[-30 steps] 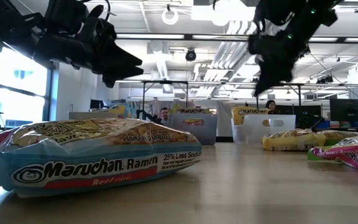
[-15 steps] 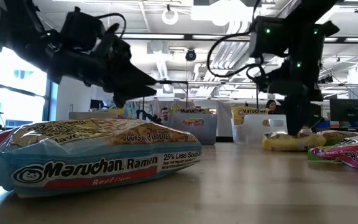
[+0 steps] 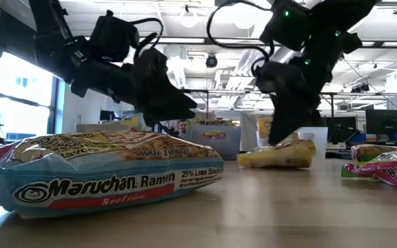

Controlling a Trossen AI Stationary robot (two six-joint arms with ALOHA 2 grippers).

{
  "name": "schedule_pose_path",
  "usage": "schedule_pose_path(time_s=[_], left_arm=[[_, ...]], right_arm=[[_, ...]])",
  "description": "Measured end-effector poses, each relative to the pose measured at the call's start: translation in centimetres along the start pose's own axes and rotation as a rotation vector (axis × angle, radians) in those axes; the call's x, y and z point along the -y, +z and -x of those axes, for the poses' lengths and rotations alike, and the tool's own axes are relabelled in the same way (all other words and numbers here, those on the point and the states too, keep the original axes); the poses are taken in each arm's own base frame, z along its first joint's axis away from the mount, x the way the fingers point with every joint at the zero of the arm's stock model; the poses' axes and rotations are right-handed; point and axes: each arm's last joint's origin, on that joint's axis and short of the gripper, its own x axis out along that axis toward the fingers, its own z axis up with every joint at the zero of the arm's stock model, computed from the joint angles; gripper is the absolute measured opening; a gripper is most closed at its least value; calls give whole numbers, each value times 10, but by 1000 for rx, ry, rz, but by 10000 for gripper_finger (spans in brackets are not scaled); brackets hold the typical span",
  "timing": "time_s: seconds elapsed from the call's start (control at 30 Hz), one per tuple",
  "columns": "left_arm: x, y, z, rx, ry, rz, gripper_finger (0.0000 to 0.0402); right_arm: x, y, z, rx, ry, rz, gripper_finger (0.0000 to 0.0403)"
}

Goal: Sort Maruchan noodles
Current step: Put the yellow noodle pack into the transparent bin

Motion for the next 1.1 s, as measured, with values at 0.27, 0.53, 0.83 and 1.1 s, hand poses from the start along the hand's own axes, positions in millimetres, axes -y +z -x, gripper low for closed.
schedule_pose_path(time_s=[0.27,0.53,0.83,1.1], left_arm=[[6,-12,-23,-68,-20,-19,159],[8,-21,-54,-107,-25,-15,159],[7,-29,-86,-165,1,-25,183],[4,-30,-97,-204,69,-98,183]], right_arm=[[-12,12,17,38,-33,77,2],[8,9,30,-63,-364,28,2],[12,0,13,-12,-278,-41,2],[9,2,12,15,-239,-29,2]])
